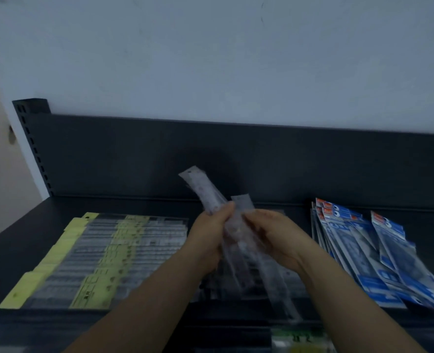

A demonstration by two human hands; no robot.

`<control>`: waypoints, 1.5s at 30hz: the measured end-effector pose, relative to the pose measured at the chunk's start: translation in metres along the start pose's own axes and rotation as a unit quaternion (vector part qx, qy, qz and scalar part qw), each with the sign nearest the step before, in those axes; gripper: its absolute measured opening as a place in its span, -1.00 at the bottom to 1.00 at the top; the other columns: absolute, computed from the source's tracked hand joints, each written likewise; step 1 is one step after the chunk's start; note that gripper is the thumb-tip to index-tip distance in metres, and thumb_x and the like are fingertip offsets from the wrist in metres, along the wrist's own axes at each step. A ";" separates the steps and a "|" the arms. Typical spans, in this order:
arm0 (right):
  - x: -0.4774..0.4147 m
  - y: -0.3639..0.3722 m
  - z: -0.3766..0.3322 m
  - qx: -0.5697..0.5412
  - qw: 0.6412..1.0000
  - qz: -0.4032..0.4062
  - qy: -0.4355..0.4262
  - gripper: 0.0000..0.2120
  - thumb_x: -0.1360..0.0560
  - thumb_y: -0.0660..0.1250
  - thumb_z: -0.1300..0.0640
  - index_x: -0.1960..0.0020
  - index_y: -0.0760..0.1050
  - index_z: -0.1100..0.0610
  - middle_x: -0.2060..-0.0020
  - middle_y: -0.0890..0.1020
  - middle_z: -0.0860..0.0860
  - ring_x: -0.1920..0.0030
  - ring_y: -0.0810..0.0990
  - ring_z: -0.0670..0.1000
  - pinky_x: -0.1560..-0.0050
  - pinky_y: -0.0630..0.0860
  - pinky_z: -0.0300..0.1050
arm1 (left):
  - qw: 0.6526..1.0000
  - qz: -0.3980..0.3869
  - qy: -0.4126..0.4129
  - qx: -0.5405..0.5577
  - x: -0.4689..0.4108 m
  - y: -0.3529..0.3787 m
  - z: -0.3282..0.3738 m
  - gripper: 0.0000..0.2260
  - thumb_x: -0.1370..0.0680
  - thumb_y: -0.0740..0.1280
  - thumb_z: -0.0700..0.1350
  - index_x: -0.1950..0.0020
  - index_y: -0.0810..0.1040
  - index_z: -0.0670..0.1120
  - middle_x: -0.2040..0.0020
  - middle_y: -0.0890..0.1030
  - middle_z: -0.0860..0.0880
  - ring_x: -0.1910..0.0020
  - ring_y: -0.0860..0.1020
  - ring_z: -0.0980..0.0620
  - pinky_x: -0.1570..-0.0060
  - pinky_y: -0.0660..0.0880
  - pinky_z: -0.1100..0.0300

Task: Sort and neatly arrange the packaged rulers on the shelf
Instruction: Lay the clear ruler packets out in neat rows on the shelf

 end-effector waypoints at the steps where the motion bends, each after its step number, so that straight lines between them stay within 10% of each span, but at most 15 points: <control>1: 0.000 -0.008 -0.001 -0.002 1.000 0.022 0.000 -0.79 -0.58 0.24 0.15 0.01 0.62 0.22 0.17 0.68 0.12 0.24 0.63 0.02 0.25 0.55 -0.11 | 1.000 0.000 -0.002 0.016 -0.001 -0.001 0.001 -0.77 -0.57 0.33 -0.13 -0.03 0.57 -0.31 0.10 0.67 -0.26 0.14 0.65 -0.17 0.04 0.61 -0.05; 7: 0.003 -0.053 -0.023 -0.140 0.984 0.108 -0.033 -0.80 -0.56 0.22 0.19 0.09 0.62 0.19 0.35 0.65 -0.05 0.37 0.56 -0.17 0.42 0.49 -0.32 | 0.998 -0.024 -0.002 0.059 0.005 -0.005 0.003 -0.91 -0.62 0.16 -0.29 -0.10 0.41 -0.21 0.24 0.59 -0.18 0.39 0.57 -0.06 0.29 0.61 0.00; 18: 0.026 -0.089 -0.025 -0.259 0.941 0.199 -0.087 -0.91 -0.54 0.21 0.39 0.05 0.41 0.23 0.25 0.55 0.13 0.42 0.65 -0.06 0.44 0.57 -0.25 | 0.991 -0.106 -0.008 0.083 0.022 0.020 -0.026 -0.62 -0.25 0.53 0.01 0.08 0.49 -0.13 0.41 0.34 0.04 0.51 0.30 0.15 0.37 0.44 0.25; 22: 0.035 -0.074 -0.003 -0.228 0.948 0.204 -0.090 -0.64 -0.48 0.25 0.49 -0.19 0.33 0.20 0.15 0.55 0.17 0.36 0.68 0.00 0.32 0.64 -0.17 | 0.992 -0.070 0.058 0.086 0.020 0.032 -0.023 -0.71 -0.26 0.50 -0.12 0.13 0.46 -0.11 0.46 0.37 0.05 0.55 0.35 0.18 0.42 0.45 0.26; 26: 0.044 -0.059 0.010 -0.154 0.970 0.181 -0.060 -0.83 -0.46 0.34 0.40 0.02 0.41 0.23 0.28 0.60 0.16 0.39 0.66 0.00 0.38 0.61 -0.18 | 0.993 0.004 0.096 0.069 0.020 0.036 -0.021 -0.90 -0.53 0.38 -0.16 0.03 0.51 -0.15 0.36 0.50 -0.02 0.46 0.48 0.13 0.43 0.48 0.27; 30: 0.054 -0.059 0.013 0.091 0.984 0.145 -0.052 -0.92 -0.45 0.41 0.25 0.23 0.58 0.18 0.38 0.61 0.05 0.39 0.54 -0.06 0.36 0.49 -0.24 | 0.984 0.028 0.074 0.160 0.018 0.036 -0.021 -0.77 -0.62 0.26 -0.08 0.19 0.54 -0.14 0.36 0.61 -0.02 0.32 0.59 0.07 0.19 0.58 0.17; 34: 0.059 -0.045 0.021 0.010 0.999 0.041 -0.033 -0.88 -0.52 0.32 0.25 0.01 0.61 0.23 0.21 0.66 0.12 0.28 0.62 -0.02 0.24 0.61 -0.19 | 0.967 0.000 0.053 0.248 0.021 0.047 -0.022 -0.72 -0.63 0.21 0.00 0.18 0.49 -0.13 0.24 0.61 -0.08 0.20 0.59 -0.01 -0.11 0.52 0.01; 40: 0.066 -0.062 0.012 -0.012 0.999 0.005 -0.036 -0.76 -0.42 0.32 0.39 -0.09 0.56 0.31 0.20 0.69 0.10 0.30 0.65 -0.04 0.29 0.60 -0.24 | 0.990 -0.033 0.084 0.111 0.033 0.038 -0.015 -0.71 -0.54 0.30 0.00 -0.14 0.50 -0.17 0.05 0.63 -0.10 0.01 0.59 -0.03 -0.09 0.55 0.03; 45: 0.078 -0.099 0.004 0.245 0.967 0.040 -0.054 -0.77 -0.46 0.37 0.35 -0.04 0.62 0.13 0.11 0.70 -0.05 0.15 0.64 -0.20 0.14 0.52 -0.44 | 0.961 0.081 0.191 -0.184 0.052 -0.018 0.015 -0.61 -0.53 0.39 -0.07 -0.33 0.42 -0.02 -0.10 0.59 0.13 -0.06 0.56 0.15 0.04 0.49 0.26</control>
Point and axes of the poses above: each hand's wrist, its own x-axis away from the middle knuckle, its own y-axis out of the palm, z = x × y, the point moved 8 cm from there along -x, towards the middle knuckle
